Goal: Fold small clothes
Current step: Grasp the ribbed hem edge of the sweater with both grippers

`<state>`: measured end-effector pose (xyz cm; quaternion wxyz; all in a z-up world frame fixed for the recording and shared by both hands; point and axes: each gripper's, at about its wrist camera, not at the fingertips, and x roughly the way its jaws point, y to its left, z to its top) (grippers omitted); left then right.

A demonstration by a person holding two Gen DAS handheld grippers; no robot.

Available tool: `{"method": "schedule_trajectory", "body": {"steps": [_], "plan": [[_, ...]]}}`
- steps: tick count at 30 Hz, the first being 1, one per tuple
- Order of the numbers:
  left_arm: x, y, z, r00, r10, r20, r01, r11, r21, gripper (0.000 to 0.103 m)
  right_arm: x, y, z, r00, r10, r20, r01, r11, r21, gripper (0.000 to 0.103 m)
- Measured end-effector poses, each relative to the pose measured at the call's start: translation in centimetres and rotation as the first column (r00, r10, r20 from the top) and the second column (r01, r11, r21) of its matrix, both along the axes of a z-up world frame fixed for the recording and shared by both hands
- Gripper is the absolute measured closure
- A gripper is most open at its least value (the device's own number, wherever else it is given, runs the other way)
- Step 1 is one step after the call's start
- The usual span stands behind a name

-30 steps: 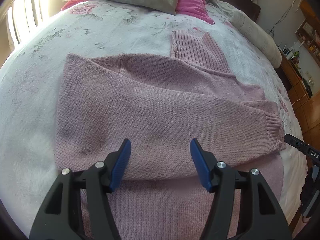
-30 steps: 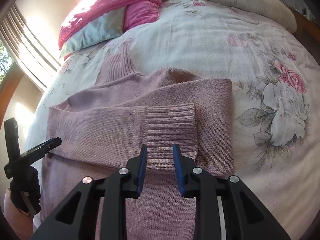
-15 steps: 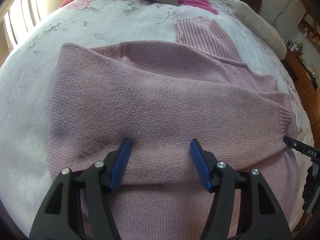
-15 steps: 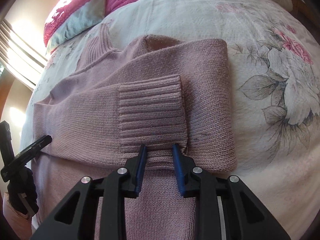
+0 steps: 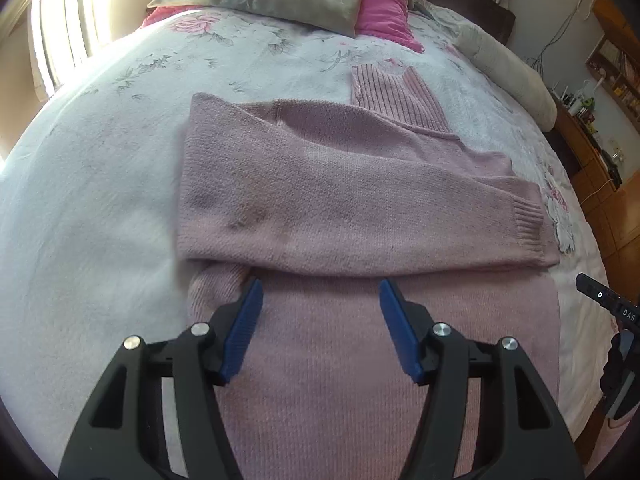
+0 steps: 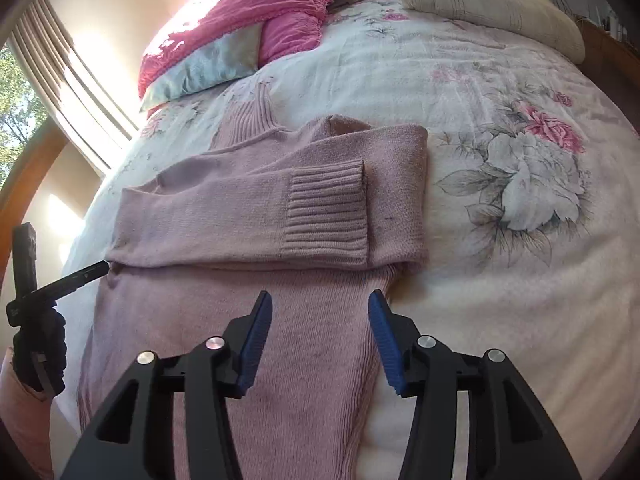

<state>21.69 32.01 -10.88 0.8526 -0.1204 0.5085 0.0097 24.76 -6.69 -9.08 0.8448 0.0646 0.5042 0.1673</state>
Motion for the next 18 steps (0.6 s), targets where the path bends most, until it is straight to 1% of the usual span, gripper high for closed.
{"method": "schedule_trajectory", "body": {"steps": [3, 5, 8, 11, 15, 16, 18], "plan": [[-5.0, 1.4, 0.3, 1.000, 0.007, -0.019, -0.007, 1.000, 0.024, 0.042, -5.1, -1.1, -0.2, 1.000, 0.029, -0.007, -0.029, 0.999, -0.019, 0.050], [-8.3, 2.4, 0.2, 0.999, 0.020, -0.038, -0.018, 0.998, 0.064, 0.041, -8.6, -1.5, -0.8, 0.998, 0.051, -0.023, -0.052, 0.998, -0.038, 0.046], [-13.1, 3.8, -0.3, 0.997, 0.030, -0.077, -0.023, 0.996, 0.088, 0.039, -13.8, -1.8, -1.9, 0.995, 0.078, -0.056, -0.082, 0.995, -0.059, 0.042], [-17.5, 4.5, -1.3, 0.991, 0.050, -0.122, -0.039, 0.995, 0.090, 0.038, -18.2, -2.6, -2.9, 0.995, 0.056, -0.086, -0.063, 0.995, -0.081, 0.041], [-21.9, 4.3, -1.7, 0.991, 0.049, -0.127, -0.037, 0.995, 0.096, 0.037, -22.1, -3.8, -4.4, 0.989, 0.011, -0.146, -0.017, 0.999, -0.043, 0.041], [-22.6, 4.1, -1.7, 0.991, 0.041, -0.130, -0.030, 0.996, 0.089, 0.034, -22.7, -3.9, -4.8, 0.987, 0.008, -0.161, -0.015, 0.999, -0.043, 0.041], [-23.7, 3.5, -1.9, 0.990, 0.021, -0.137, -0.013, 0.998, 0.065, 0.034, -23.9, -4.0, -5.4, 0.983, 0.003, -0.184, -0.012, 0.999, -0.052, 0.041]]}}
